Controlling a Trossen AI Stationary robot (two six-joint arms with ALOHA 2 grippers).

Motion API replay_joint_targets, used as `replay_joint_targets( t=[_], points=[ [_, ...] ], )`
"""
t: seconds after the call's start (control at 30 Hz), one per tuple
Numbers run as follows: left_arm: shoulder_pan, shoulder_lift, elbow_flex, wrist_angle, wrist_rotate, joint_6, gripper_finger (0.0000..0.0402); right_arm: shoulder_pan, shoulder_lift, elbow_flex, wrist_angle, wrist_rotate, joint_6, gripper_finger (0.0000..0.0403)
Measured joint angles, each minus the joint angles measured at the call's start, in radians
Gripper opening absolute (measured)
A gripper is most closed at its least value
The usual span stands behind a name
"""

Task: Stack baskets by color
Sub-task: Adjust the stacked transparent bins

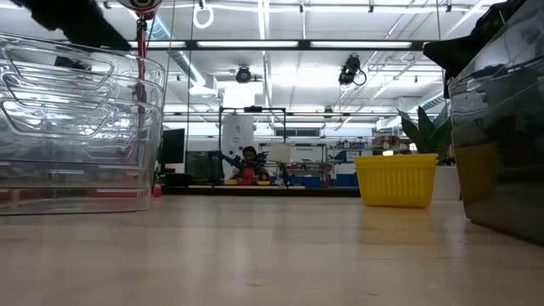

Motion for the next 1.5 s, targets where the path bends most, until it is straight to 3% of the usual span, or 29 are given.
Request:
replay_joint_targets(
  t=[0.13,0.53,0.7,0.9,1.5],
  points=[
    [0.056,-0.034,-0.062,-0.03,-0.024,-0.08,0.0004,0.0,0.0,0.0,0.0,0.0,0.0,0.0018],
    [0.321,0.134,-0.107,0.023,0.348,-0.133,0.0004,0.0,0.0,0.0,0.0,0.0,0.0,0.0018],
    [0.4,0.219,-0.107,0.008,0.453,-0.142,0.0004,0.0,0.0,0.0,0.0,0.0,0.0,0.0018],
    [0.45,0.309,-0.107,0.046,0.459,-0.091,0.0004,0.0,0.0,0.0,0.0,0.0,0.0,0.0018],
    [0.521,0.571,-0.106,0.509,0.434,0.148,0.0004,0.0,0.0,0.0,0.0,0.0,0.0,0.0018]
  ],
)
